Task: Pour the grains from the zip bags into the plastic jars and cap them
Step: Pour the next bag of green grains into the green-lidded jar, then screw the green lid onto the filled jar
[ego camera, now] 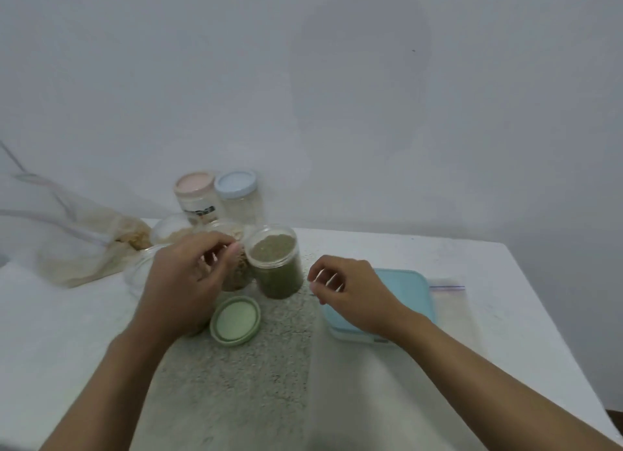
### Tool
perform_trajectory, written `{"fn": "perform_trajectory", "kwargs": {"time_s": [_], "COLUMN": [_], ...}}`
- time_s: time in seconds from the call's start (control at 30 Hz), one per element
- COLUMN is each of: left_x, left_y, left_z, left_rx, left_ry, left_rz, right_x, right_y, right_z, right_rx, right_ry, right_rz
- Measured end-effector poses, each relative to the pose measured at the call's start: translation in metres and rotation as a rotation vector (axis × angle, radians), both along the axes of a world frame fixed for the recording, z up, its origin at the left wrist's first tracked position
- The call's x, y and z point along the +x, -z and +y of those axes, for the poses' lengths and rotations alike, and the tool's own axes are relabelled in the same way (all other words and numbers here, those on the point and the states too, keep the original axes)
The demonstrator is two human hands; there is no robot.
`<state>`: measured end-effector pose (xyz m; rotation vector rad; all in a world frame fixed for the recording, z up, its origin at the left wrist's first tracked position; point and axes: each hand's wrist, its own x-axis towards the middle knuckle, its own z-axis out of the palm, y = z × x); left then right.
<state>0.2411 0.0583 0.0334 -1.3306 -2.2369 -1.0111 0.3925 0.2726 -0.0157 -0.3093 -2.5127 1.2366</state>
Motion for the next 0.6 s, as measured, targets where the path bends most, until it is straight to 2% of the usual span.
{"fn": "perform_trajectory", "kwargs": {"time_s": [0.13,0.27,0.43,0.6], "left_x": [-0.041,-0.078,-0.109,-0.135], "left_y": [0.004,0.014,0.032,0.053], "left_z": [-0.051,-0.086,-0.100,-0.098], "left_rx": [-0.003,-0.098,-0.214,-0.088], "left_ry": [-0.164,-0.223,0.049,0.234], "left_rz": [0.080,-0.086,-0.294,-0.400], "right_x": [-0.039,-0.080,-0.124,-0.148], "right_y": [0.010,0.020,0.042,0.057], "right_z": [-0.042,-0.084,-0.126,-0.147], "right_rx": [0.117,0.300,0.444,0.536], "right_ry": [-0.115,-0.162,-0.101,0.045], "right_rz": [-0.138,-0.358,-0.574,-0.644]}}
